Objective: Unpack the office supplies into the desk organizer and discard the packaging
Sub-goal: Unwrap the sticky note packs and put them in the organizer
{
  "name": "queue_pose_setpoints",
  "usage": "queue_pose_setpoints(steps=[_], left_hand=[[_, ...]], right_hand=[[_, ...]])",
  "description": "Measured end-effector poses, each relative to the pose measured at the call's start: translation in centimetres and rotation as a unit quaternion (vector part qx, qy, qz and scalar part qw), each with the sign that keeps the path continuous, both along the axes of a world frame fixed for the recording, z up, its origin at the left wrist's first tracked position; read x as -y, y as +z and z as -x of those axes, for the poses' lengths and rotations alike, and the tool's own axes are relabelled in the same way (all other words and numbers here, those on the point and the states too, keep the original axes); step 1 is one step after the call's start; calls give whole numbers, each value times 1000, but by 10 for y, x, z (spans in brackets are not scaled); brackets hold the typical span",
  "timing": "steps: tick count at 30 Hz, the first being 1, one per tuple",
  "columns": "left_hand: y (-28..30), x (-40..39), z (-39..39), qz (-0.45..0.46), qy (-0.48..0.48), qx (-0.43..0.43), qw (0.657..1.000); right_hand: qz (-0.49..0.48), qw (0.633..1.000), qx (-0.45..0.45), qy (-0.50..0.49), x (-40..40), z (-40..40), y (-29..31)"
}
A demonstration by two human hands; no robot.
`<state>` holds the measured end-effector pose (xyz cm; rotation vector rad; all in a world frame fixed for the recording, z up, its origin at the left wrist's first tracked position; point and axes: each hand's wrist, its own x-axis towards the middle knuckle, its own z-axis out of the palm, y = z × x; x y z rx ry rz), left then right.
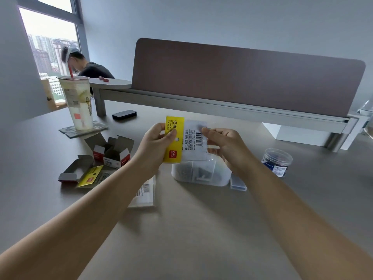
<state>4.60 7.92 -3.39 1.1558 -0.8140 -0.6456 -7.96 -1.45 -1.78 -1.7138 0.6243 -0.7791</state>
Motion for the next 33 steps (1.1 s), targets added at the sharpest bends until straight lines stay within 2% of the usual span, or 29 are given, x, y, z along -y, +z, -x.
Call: queue_pose_setpoints(steps=[7, 13, 20, 26, 33], left_hand=[[7, 20, -13, -1, 14, 7, 1000], [12, 38, -19, 13, 8, 7, 1000], [9, 48, -32, 5, 5, 14, 1000], [8, 49, -35, -4, 7, 42, 999], [5, 51, -45, -13, 22, 16, 1000]], right_hand=[[-96, 993, 61, 9, 17, -17, 7], [-75, 991, 110, -21, 31, -26, 10], [-39, 997, 62, 7, 43, -27, 8], [-137, 989, 47, 24, 51, -26, 10], [-171, 983, 65, -17, 59, -21, 13]])
